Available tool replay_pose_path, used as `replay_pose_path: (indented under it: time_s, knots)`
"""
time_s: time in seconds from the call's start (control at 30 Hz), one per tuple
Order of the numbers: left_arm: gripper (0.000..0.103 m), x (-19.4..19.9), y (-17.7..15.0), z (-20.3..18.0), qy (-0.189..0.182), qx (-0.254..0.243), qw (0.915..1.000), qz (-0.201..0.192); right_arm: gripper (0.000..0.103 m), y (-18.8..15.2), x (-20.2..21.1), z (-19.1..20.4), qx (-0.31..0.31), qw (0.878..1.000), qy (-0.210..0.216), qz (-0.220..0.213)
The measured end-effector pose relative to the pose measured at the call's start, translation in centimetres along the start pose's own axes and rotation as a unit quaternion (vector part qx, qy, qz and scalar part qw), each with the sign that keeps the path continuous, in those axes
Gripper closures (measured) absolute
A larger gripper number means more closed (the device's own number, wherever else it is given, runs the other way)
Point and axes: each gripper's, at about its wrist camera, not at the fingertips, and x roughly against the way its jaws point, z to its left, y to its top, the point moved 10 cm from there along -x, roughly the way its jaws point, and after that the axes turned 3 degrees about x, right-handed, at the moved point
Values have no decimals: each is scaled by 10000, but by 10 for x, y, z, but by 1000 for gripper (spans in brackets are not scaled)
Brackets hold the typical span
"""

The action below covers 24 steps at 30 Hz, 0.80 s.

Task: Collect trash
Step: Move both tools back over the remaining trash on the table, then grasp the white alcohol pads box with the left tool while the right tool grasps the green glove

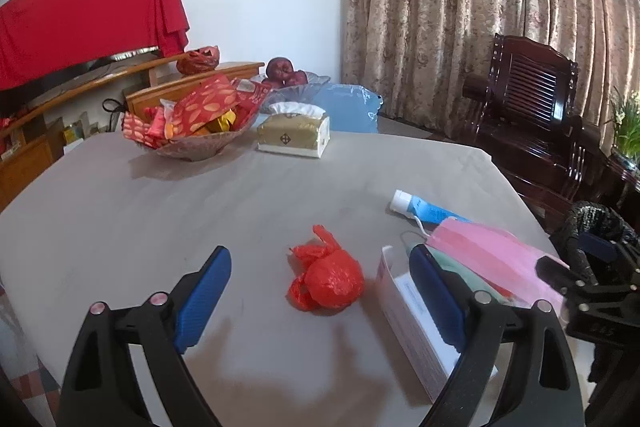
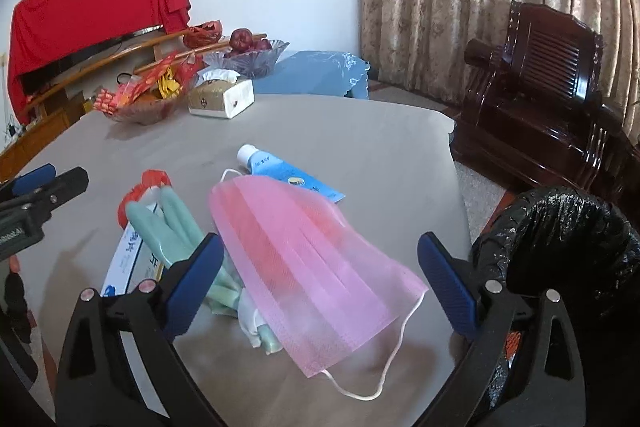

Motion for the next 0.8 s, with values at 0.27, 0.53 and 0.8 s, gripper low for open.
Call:
replay_pose_path:
  time_s: [0.27, 0.53, 0.8]
  knots:
    - [14, 9, -16, -35, -373, 37, 9991, 192, 10, -2, 14, -18, -17, 9997, -216, -91]
    - [15, 2, -39, -67, -442, 0, 9981, 428, 10, -10, 24, -36, -140, 9992, -351, -126]
    - [40, -17, -63, -78, -497, -9, 9956, 794, 10, -16, 24, -38, -188, 9992, -341, -122]
